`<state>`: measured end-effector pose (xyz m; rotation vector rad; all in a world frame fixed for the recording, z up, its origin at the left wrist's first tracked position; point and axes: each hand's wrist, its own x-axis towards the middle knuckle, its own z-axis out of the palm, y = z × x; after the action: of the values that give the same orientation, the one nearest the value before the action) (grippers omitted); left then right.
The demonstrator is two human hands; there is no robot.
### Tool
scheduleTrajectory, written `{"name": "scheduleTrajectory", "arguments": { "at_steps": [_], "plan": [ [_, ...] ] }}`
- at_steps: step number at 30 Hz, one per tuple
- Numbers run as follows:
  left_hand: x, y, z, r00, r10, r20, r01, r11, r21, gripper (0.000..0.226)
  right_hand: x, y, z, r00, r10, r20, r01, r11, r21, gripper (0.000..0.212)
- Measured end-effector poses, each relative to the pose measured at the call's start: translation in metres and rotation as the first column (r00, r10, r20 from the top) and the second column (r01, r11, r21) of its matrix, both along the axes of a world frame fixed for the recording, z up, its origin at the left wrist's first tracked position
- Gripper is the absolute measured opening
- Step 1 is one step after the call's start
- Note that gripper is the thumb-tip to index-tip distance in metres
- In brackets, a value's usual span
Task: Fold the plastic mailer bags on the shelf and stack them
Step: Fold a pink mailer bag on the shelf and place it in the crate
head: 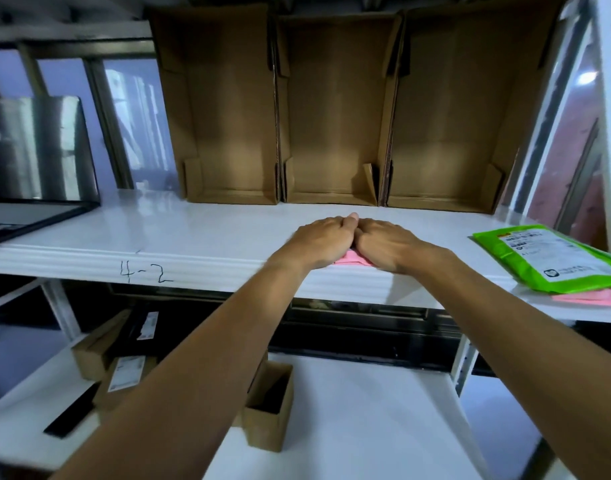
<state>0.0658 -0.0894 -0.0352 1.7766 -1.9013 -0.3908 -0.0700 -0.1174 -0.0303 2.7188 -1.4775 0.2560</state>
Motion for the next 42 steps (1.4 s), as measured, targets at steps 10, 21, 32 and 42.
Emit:
{"name": "scheduleTrajectory", "arguments": {
  "at_steps": [10,21,32,42],
  "plan": [
    [-0.002,0.0,0.003,0.998,0.005,0.067,-0.011,0.996,0.086,0.057,0.002,-0.006,0.0,0.997,-0.007,-0.077,0.01,0.999,0.033,0.055],
    [0.001,-0.001,0.002,0.999,0.014,0.047,-0.02,0.991,0.132,0.067,-0.002,-0.021,-0.008,1.0,-0.001,-0.004,0.001,0.996,0.094,0.064],
    [0.001,-0.018,-0.006,0.995,0.074,0.068,-0.076,0.996,0.037,0.077,-0.002,-0.014,-0.006,0.99,-0.038,0.137,0.023,0.993,0.115,0.053],
    [0.002,-0.013,0.002,0.983,0.185,-0.019,-0.185,0.983,0.014,0.056,-0.013,-0.026,-0.002,0.736,-0.28,0.616,0.173,0.958,0.229,0.046]
  ]
}}
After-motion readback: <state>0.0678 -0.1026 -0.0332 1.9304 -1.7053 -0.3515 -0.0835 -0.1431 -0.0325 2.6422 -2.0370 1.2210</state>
